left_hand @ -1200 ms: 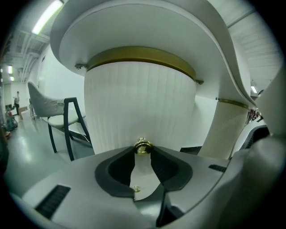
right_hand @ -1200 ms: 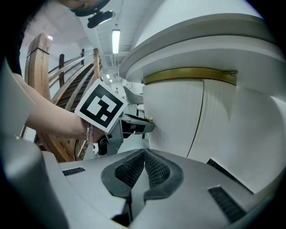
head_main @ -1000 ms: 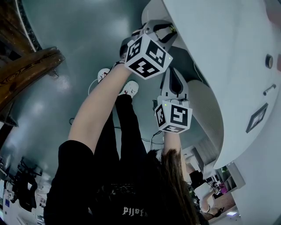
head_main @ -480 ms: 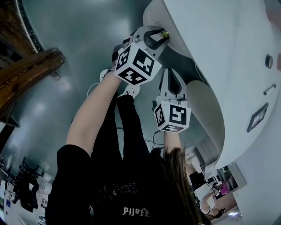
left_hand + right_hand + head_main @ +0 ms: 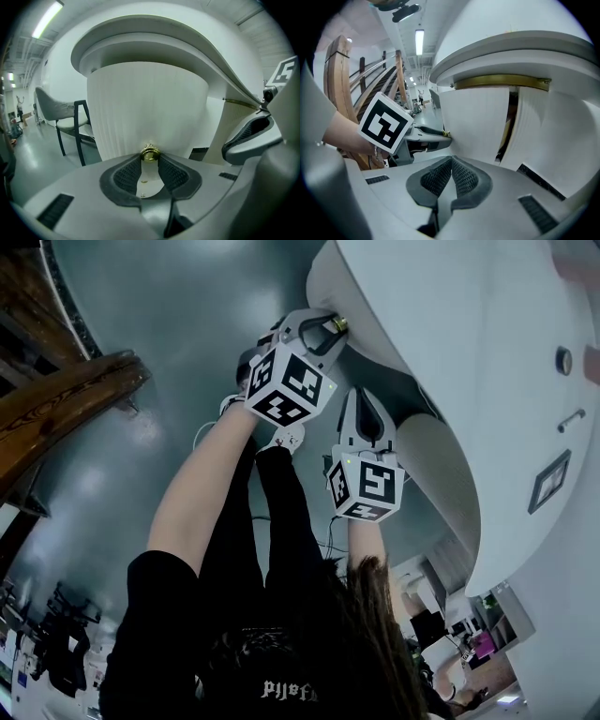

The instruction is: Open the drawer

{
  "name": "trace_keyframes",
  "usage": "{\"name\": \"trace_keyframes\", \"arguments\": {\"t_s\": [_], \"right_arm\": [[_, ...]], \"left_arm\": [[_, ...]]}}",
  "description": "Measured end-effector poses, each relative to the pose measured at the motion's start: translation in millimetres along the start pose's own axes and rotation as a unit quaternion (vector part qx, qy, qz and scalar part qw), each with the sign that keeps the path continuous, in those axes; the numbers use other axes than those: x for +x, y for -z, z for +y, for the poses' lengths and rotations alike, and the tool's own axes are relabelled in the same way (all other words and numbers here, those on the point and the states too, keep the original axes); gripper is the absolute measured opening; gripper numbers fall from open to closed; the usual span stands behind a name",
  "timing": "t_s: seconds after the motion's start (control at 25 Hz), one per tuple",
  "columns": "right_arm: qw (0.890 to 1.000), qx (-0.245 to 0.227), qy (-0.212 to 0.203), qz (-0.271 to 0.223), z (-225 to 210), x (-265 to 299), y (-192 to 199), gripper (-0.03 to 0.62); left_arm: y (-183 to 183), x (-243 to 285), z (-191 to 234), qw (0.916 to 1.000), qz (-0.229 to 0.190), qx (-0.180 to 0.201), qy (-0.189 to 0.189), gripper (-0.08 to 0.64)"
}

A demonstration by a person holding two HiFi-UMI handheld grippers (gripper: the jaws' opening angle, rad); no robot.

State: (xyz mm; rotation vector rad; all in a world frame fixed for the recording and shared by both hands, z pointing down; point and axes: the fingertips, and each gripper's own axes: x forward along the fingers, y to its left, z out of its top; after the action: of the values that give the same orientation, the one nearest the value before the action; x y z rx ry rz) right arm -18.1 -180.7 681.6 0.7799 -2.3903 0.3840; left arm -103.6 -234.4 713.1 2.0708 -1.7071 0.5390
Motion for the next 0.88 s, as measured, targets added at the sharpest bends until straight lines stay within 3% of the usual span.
{"name": "trace_keyframes", "arguments": {"t_s": [0.4, 0.68, 0.88], "right_arm": [[1.0, 0.017, -0.009, 0.006, 14.2, -25.9, -6.4, 0.026], [0.999, 0.016, -0.027, 0.032, 28.3, -41.1, 2.4, 0.026], [0.999, 0.012, -0.03, 0.039, 31.2, -51.0, -0.1, 0.026]], "left_arm": [[17.4, -33.2, -6.1, 0.9986, 0.052, 0.008, -0.006, 0.132], [24.6, -49.1, -7.8, 0.9933, 0.093, 0.063, -0.027, 0.138], [29.0, -58.9, -9.3, 0.9924, 0.108, 0.05, -0.028, 0.138]]}}
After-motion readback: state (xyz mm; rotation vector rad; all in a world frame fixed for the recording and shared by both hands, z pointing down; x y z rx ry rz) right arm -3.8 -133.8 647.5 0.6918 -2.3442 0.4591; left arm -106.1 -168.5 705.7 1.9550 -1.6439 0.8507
